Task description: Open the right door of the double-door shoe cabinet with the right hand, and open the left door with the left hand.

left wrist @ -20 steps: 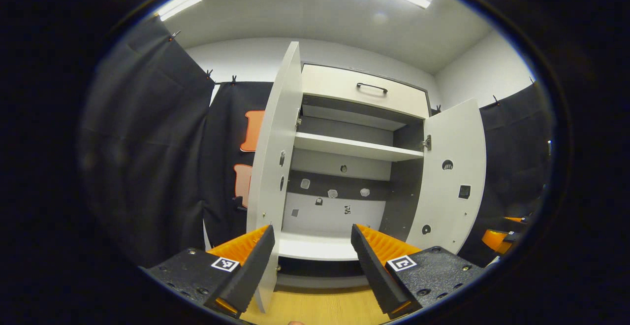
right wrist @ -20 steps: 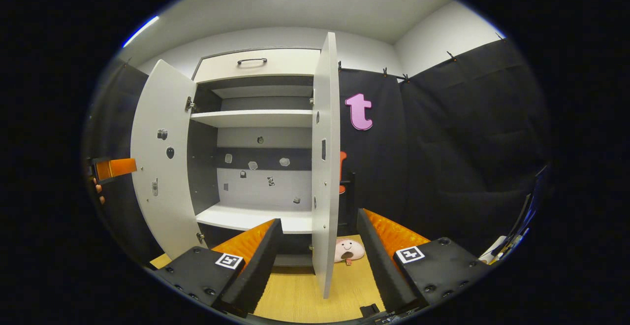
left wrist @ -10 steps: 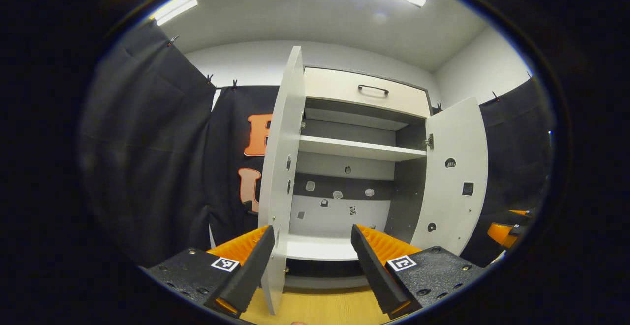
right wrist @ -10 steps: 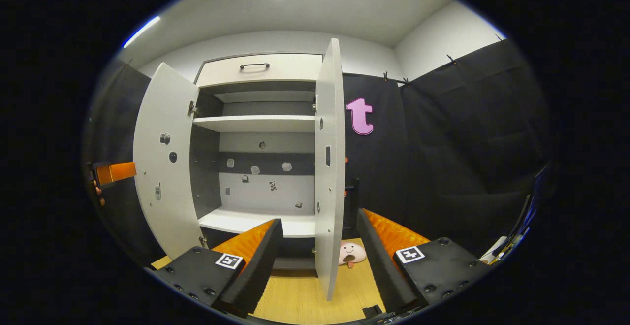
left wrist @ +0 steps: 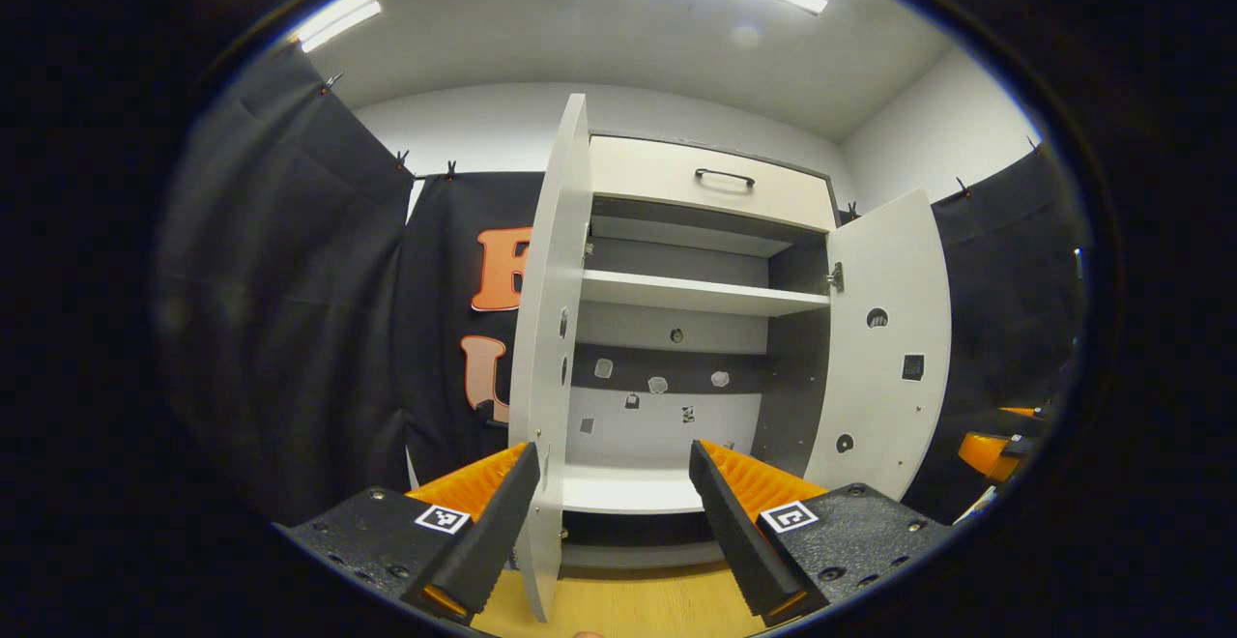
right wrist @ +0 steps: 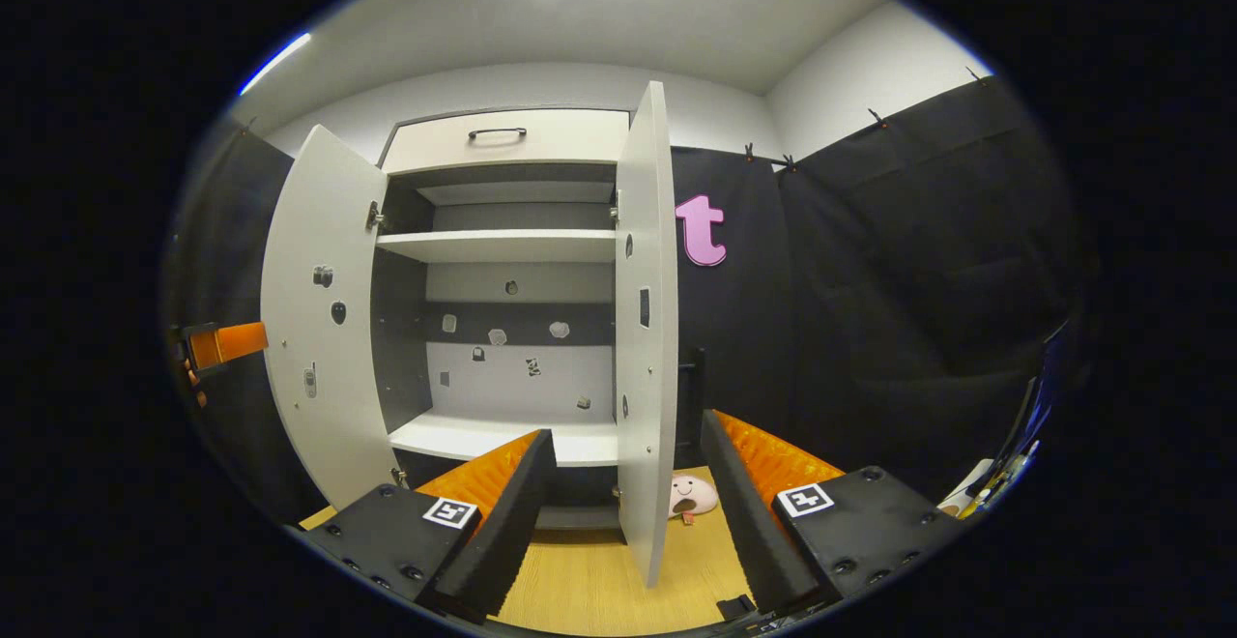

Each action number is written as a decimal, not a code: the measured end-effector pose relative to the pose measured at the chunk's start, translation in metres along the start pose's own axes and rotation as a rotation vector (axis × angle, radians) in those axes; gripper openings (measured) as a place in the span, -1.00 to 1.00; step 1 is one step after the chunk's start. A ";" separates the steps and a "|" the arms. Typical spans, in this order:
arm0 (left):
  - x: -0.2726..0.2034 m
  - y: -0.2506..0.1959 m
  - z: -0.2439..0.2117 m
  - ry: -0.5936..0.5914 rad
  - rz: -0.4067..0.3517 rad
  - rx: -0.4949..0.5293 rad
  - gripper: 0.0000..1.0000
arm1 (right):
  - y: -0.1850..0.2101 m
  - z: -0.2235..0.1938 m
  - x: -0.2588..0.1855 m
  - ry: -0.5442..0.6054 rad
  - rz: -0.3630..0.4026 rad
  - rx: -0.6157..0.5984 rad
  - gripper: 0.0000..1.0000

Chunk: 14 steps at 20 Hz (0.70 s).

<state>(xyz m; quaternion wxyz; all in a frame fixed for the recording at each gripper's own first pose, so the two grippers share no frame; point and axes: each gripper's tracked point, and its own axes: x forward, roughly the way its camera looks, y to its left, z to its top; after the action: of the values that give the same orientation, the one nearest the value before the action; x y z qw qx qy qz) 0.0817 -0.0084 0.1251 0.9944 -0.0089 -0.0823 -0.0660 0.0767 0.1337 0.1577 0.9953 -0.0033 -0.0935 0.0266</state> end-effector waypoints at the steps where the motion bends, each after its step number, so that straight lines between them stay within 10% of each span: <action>1: 0.000 0.000 -0.001 0.003 -0.003 0.000 0.88 | 0.000 0.000 -0.001 0.000 -0.003 0.001 0.95; 14: -0.006 0.021 -0.006 0.012 0.018 0.005 0.83 | 0.012 0.001 -0.008 -0.002 0.000 0.001 0.94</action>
<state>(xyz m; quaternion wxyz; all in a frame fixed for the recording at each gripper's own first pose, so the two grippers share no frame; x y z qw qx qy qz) 0.0792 0.0135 0.1185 0.9954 -0.0070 -0.0764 -0.0570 0.0675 0.1452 0.1572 0.9952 -0.0027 -0.0944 0.0266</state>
